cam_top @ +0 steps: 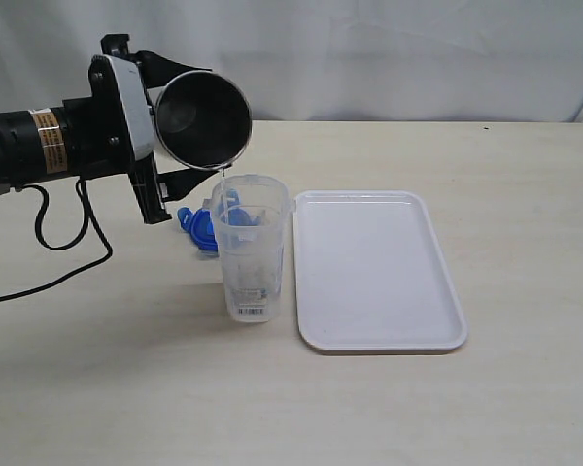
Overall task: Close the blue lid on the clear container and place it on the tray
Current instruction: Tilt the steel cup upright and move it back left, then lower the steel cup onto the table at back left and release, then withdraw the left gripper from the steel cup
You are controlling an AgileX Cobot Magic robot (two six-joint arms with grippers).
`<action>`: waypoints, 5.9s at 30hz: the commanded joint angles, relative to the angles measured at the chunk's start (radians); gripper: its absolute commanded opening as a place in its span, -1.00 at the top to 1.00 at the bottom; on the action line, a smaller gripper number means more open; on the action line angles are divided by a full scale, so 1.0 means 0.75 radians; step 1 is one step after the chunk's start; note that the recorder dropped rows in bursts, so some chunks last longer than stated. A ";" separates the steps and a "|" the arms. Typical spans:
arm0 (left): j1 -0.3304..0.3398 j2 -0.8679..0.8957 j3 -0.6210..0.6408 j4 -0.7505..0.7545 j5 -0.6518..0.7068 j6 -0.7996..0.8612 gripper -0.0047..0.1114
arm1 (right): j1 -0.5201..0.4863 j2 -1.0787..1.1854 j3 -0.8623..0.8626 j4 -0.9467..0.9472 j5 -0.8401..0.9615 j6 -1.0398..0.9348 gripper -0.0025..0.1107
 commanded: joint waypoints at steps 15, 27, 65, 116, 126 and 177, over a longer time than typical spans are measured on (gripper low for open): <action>-0.004 -0.026 -0.021 -0.238 0.013 -0.463 0.92 | -0.004 -0.005 0.004 0.000 -0.007 0.000 0.88; 0.004 0.073 -0.042 -0.730 0.080 -0.626 0.92 | -0.004 -0.005 0.004 0.000 -0.007 0.000 0.88; 0.315 0.812 -0.805 -0.716 0.146 -0.851 0.92 | -0.004 -0.005 0.004 0.000 -0.007 0.000 0.88; 0.315 0.819 -0.803 -0.714 0.411 -0.885 -0.85 | -0.004 -0.005 0.004 0.000 -0.007 0.000 0.88; 0.315 0.819 -0.755 -0.612 0.398 -0.889 -0.85 | -0.004 -0.005 0.004 0.000 -0.007 0.000 0.88; 0.336 -0.102 0.113 -0.736 0.610 -0.958 -0.85 | -0.004 -0.005 0.004 0.000 -0.007 0.000 0.88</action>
